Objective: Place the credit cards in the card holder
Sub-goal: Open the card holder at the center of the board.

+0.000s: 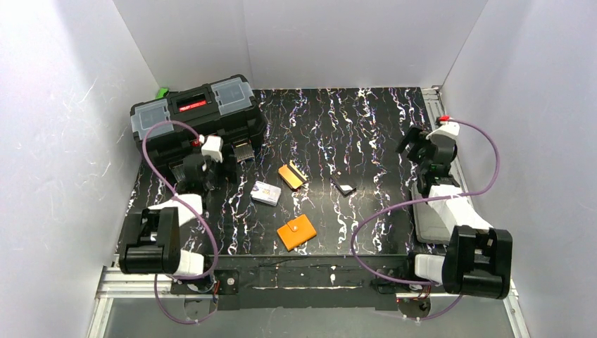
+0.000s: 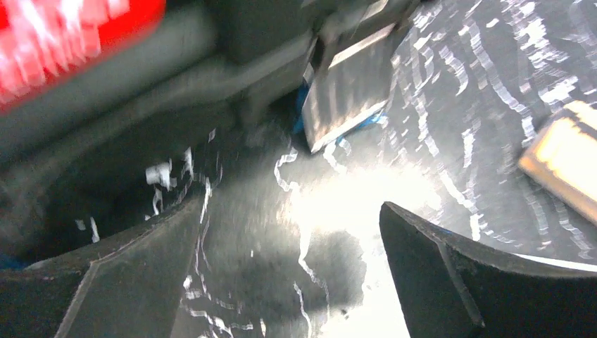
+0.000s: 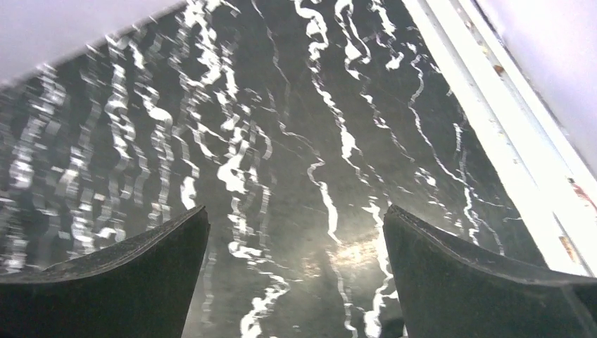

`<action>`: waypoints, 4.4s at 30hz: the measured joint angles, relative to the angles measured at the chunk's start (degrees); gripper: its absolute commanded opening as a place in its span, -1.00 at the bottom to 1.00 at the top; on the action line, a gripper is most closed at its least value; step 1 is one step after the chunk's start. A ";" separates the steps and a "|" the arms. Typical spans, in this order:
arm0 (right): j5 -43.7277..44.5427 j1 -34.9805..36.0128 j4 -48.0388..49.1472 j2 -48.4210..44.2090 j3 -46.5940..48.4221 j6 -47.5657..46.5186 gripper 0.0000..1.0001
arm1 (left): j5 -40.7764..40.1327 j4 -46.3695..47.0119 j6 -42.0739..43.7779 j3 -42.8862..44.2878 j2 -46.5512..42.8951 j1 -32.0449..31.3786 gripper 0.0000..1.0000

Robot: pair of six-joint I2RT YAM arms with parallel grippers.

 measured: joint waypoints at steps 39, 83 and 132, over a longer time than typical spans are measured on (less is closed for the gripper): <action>-4.15 63.01 -26.62 13.51 7.80 15.58 0.36 | 31.39 -83.54 37.40 17.31 -33.68 -6.93 0.99; 0.42 68.57 -29.94 -3.89 9.77 0.04 -0.97 | 51.08 -75.47 45.97 25.40 -7.78 -18.75 0.97; -14.84 66.27 -29.81 -11.87 21.88 -6.97 0.59 | 57.86 -97.24 55.56 37.66 -15.85 -19.17 -0.99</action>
